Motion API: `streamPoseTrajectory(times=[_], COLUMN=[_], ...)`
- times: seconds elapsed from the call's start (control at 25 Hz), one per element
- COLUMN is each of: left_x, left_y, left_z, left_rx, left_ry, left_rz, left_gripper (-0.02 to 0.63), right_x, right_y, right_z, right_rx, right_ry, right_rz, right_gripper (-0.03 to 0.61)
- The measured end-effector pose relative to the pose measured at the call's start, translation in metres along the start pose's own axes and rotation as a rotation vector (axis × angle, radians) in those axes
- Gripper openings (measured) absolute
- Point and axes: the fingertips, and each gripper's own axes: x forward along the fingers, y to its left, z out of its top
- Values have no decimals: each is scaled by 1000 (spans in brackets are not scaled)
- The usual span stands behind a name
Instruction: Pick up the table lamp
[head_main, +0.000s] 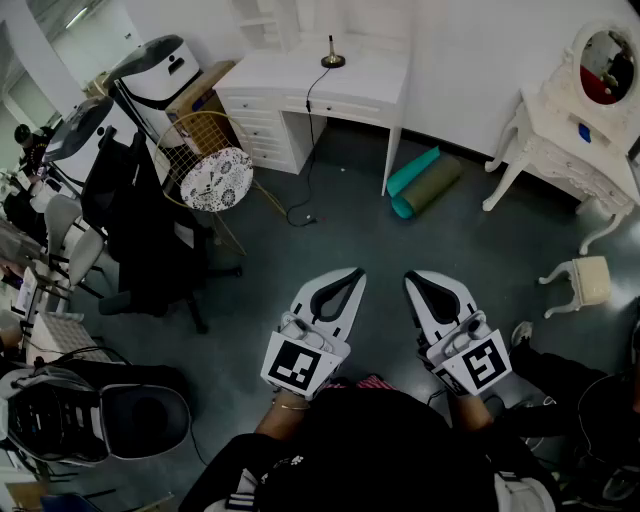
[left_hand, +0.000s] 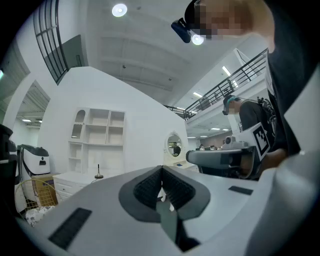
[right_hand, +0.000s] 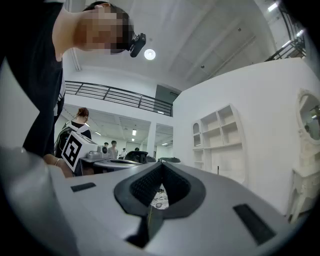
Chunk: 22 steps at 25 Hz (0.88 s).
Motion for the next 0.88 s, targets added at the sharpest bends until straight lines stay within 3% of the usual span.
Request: streamPoseTrajectory(times=[0.24, 0.48, 0.72, 0.88], left_x=[13, 35, 50, 51], left_y=[-1, -3, -10, -11], left_z=[-6, -3, -6, -10], left_rx=[-9, -8, -2, -8], left_ry=[11, -17, -7, -6], left_rz=[-6, -14, 3, 17], left_gripper=[12, 12, 12, 12], right_x=[3, 1, -1, -11], right_y=[-15, -26, -48, -57], right_z=[9, -10, 11, -6], right_rx=[-15, -20, 25, 33], right_ry=[-39, 36, -64, -15], right_rz=[5, 58, 52, 39], right_gripper=[15, 15, 15, 15])
